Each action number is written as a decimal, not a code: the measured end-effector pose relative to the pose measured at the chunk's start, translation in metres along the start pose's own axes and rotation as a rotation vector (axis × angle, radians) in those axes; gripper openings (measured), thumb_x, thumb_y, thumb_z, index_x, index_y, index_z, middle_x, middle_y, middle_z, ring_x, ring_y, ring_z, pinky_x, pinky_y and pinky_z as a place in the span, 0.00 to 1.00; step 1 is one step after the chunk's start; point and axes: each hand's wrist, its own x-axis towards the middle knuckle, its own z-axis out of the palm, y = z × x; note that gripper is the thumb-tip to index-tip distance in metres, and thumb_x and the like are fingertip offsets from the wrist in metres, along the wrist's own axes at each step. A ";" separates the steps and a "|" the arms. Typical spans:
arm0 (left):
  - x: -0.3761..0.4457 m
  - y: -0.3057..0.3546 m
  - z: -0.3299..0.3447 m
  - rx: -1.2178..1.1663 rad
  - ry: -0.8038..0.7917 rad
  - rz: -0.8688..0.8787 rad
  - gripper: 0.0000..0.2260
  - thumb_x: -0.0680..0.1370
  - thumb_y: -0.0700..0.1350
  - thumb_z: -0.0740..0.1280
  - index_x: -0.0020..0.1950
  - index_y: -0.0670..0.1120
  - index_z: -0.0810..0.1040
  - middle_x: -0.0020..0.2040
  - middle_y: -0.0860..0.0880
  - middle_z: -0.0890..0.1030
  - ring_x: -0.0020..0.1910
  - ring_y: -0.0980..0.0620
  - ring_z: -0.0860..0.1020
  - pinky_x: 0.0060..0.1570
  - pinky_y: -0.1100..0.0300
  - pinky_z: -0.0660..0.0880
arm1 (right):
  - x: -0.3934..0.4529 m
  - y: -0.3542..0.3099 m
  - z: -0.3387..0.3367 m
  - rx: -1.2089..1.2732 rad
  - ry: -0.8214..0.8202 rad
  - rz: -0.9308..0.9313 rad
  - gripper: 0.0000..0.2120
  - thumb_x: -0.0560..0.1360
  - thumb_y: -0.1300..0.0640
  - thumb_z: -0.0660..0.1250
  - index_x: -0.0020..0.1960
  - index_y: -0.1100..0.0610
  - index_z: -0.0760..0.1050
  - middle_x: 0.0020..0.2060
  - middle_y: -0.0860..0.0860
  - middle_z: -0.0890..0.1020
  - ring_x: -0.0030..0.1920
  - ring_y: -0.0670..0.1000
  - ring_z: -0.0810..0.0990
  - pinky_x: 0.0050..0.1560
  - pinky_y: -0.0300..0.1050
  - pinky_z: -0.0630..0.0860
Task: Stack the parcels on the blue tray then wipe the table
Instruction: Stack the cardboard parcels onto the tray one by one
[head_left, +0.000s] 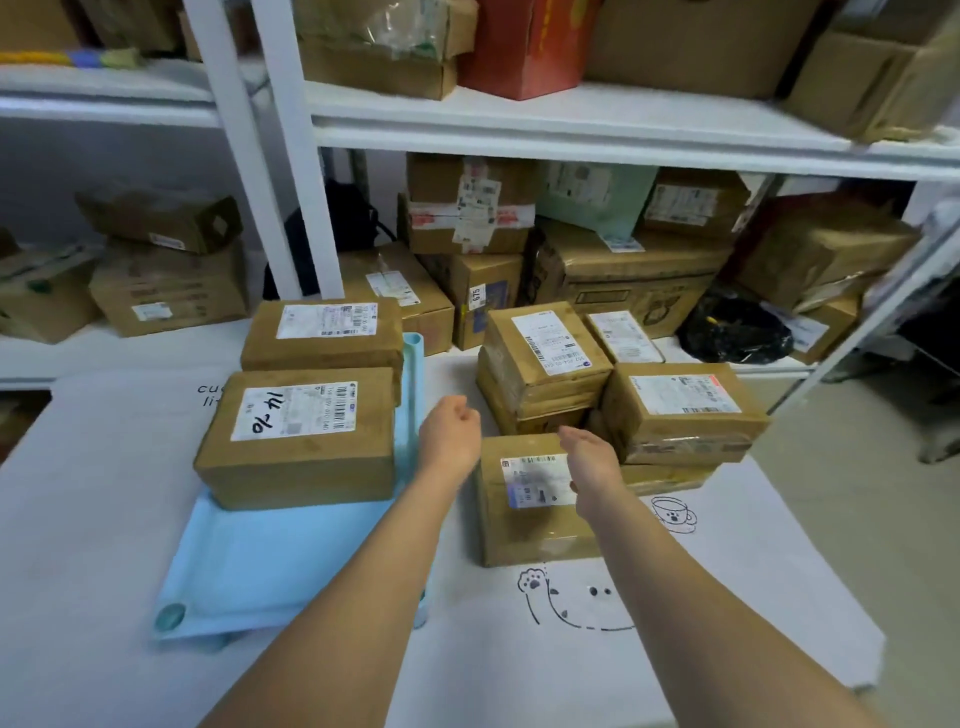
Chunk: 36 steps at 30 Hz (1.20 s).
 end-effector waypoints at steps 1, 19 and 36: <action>-0.001 -0.006 0.013 -0.038 -0.058 -0.092 0.10 0.78 0.39 0.59 0.55 0.35 0.75 0.56 0.36 0.77 0.55 0.37 0.76 0.52 0.51 0.73 | 0.006 0.006 -0.011 -0.011 0.036 0.035 0.14 0.80 0.59 0.58 0.62 0.61 0.75 0.62 0.59 0.76 0.60 0.60 0.73 0.59 0.53 0.70; -0.015 -0.067 0.082 -0.170 -0.285 -0.524 0.12 0.77 0.43 0.64 0.57 0.39 0.79 0.53 0.40 0.82 0.48 0.44 0.80 0.48 0.54 0.78 | 0.048 0.053 -0.070 -0.096 0.021 0.302 0.14 0.79 0.60 0.56 0.62 0.65 0.70 0.51 0.58 0.72 0.51 0.57 0.69 0.48 0.47 0.66; -0.022 -0.011 0.031 -0.362 -0.130 -0.100 0.14 0.77 0.35 0.64 0.63 0.42 0.78 0.63 0.46 0.77 0.64 0.49 0.73 0.59 0.63 0.67 | 0.010 -0.008 -0.095 0.244 0.038 0.143 0.13 0.75 0.47 0.67 0.53 0.51 0.68 0.51 0.51 0.70 0.54 0.54 0.68 0.55 0.57 0.73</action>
